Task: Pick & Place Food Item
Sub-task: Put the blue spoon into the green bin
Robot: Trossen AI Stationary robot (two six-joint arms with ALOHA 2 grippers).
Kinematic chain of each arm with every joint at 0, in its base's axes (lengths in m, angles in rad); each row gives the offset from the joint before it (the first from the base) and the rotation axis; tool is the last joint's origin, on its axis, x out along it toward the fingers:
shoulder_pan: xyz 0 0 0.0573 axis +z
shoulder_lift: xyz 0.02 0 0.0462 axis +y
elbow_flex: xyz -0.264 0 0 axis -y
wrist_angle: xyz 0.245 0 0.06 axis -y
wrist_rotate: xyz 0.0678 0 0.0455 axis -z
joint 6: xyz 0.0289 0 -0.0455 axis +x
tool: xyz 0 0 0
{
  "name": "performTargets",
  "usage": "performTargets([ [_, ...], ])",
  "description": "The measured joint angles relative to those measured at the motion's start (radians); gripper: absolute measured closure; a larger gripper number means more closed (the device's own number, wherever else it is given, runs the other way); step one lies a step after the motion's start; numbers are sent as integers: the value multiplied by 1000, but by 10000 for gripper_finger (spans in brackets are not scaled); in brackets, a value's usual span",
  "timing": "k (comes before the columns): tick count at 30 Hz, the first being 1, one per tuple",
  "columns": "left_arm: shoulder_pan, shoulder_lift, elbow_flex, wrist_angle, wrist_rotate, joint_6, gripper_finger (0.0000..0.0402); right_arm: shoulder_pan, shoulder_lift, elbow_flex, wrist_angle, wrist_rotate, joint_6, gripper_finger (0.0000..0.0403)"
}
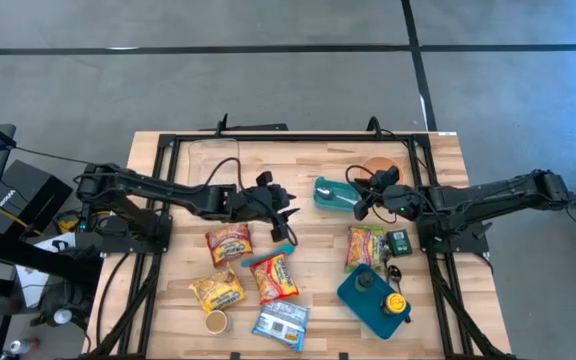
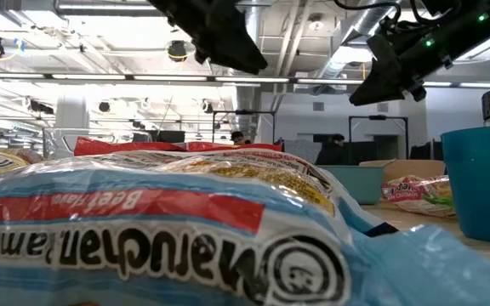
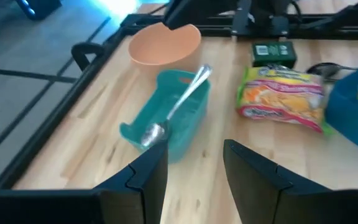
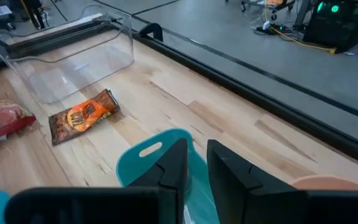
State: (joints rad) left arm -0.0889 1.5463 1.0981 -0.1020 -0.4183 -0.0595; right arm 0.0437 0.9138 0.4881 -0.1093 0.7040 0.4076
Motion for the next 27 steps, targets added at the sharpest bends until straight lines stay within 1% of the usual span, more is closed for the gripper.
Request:
performTargets([
  [7, -52, -58, 0, -139, 0, -80, 253, 0, 0, 0, -12, 0, 0, 346],
  [12, -82, -55, 1, -200, 0, -103, 253, 0, 3, 0, -19, 1, 0, 346],
  [14, -88, -47, -5, -188, 0, -103, 253, 0, 3, 0, -18, 0, 1, 346],
  [18, -90, -46, -59, -152, -1, -103, 253, 3, 3, 0, -18, 0, 2, 346],
  [23, -88, -45, -158, -99, -49, -104, 253, 8, 4, 0, -18, -1, 3, 346],
  [27, -88, -45, -230, -34, -53, -104, 253, 8, 4, 0, -18, -1, 2, 346],
])
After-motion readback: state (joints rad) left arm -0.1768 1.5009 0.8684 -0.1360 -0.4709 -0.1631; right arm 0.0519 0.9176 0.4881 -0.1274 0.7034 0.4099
